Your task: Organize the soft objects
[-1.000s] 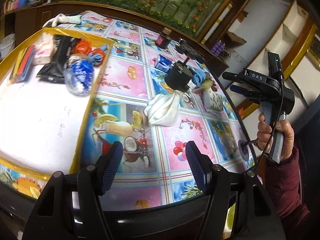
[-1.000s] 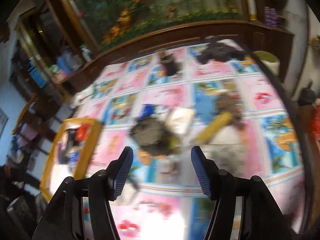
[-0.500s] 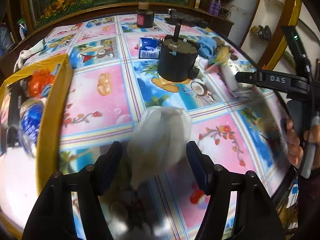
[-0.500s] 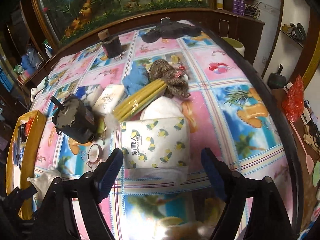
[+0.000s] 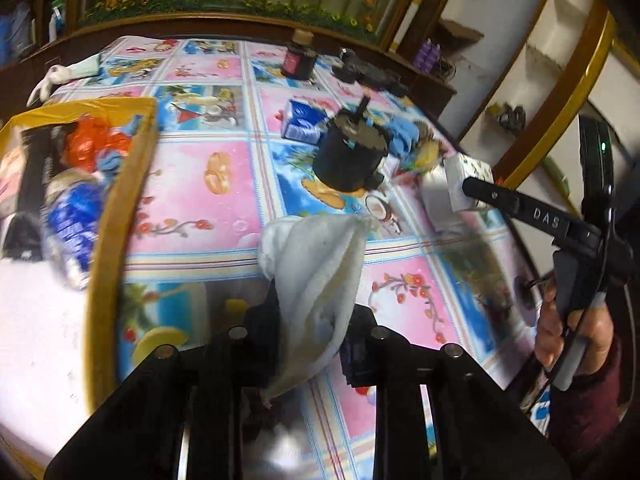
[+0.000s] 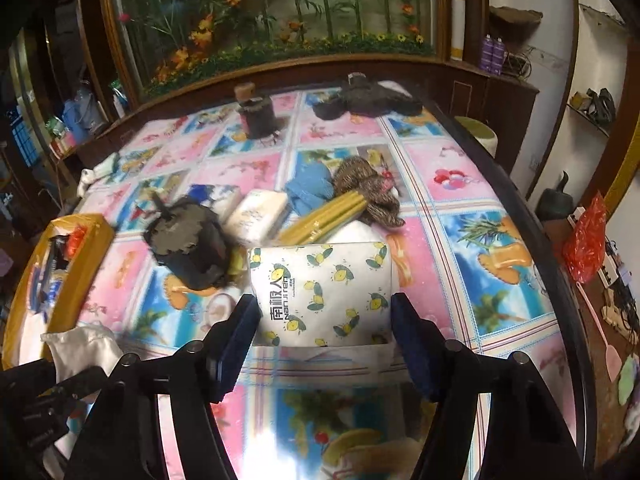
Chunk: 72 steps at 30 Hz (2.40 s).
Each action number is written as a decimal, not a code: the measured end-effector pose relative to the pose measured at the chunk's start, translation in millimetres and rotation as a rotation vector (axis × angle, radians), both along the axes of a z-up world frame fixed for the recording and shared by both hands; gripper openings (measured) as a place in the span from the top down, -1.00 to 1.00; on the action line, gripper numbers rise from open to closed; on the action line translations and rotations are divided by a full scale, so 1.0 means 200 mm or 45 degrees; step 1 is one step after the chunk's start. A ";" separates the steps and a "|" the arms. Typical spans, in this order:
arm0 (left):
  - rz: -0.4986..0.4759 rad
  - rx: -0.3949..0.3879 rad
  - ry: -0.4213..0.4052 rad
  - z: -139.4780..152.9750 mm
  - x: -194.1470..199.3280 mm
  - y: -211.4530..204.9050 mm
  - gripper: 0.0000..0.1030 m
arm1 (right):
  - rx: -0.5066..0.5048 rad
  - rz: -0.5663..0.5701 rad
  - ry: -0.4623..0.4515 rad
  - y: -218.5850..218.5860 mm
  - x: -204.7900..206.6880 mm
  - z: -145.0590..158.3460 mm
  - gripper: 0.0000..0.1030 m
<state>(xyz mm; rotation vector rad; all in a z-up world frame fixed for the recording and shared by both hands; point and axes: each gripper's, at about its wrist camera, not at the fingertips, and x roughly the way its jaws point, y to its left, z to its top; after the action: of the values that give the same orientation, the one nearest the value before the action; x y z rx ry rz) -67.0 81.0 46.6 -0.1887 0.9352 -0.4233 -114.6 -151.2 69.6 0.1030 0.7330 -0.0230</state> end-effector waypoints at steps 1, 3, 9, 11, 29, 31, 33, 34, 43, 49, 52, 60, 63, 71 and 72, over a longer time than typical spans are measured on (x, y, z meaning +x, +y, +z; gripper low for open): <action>0.019 -0.042 -0.005 0.03 -0.02 0.06 0.59 | 0.005 0.017 -0.014 0.02 -0.04 0.03 -0.29; 0.060 -0.099 -0.038 0.09 -0.08 0.17 0.59 | 0.015 0.069 -0.045 0.07 -0.09 0.07 -0.30; 0.302 -0.029 -0.113 0.20 -0.21 0.62 0.59 | 0.080 0.308 -0.059 0.33 -0.19 0.15 -0.31; 0.402 0.018 -0.074 0.16 -0.20 0.77 0.59 | 0.074 0.409 -0.052 0.47 -0.20 0.15 -0.31; 0.639 0.090 0.156 -0.15 0.13 1.23 0.37 | -0.140 0.911 0.094 1.51 -0.03 -0.03 -0.33; 0.634 0.024 0.140 -0.13 0.09 1.25 0.24 | -0.188 0.927 0.099 1.60 0.00 -0.06 -0.33; 0.638 -0.021 0.109 -0.11 0.03 1.27 0.13 | -0.202 0.955 0.117 1.66 0.03 -0.09 -0.32; 0.639 -0.039 0.090 -0.09 0.00 1.27 0.13 | -0.208 0.969 0.122 1.70 0.01 -0.09 -0.32; 0.730 -0.121 -0.072 0.06 -0.22 1.33 -0.09 | -0.147 1.048 0.145 1.89 0.08 -0.16 -0.48; 0.726 -0.211 -0.114 0.09 -0.33 1.26 -0.12 | -0.099 0.916 0.018 1.61 0.04 -0.05 -0.66; 0.701 -0.216 -0.145 0.10 -0.36 1.16 -0.12 | -0.059 0.854 0.006 1.45 -0.01 -0.04 -0.66; 0.683 -0.069 -0.174 0.13 -0.36 0.87 -0.12 | 0.002 0.763 0.041 1.20 -0.12 -0.10 -0.66; 0.652 -0.024 -0.192 0.16 -0.38 0.78 -0.12 | 0.027 0.751 0.045 1.11 -0.17 -0.08 -0.66; 0.666 -0.124 -0.310 0.38 -0.48 0.75 -0.12 | 0.097 0.742 -0.151 0.85 -0.36 0.21 -0.68; 0.665 -0.105 -0.337 0.42 -0.50 0.73 -0.12 | 0.113 0.739 -0.181 0.82 -0.39 0.25 -0.74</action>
<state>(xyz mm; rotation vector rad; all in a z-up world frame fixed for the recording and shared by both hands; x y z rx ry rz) -167.4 227.1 131.4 -0.4289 0.5782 -0.0005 -192.1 12.8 120.0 -0.0261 0.6003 0.5656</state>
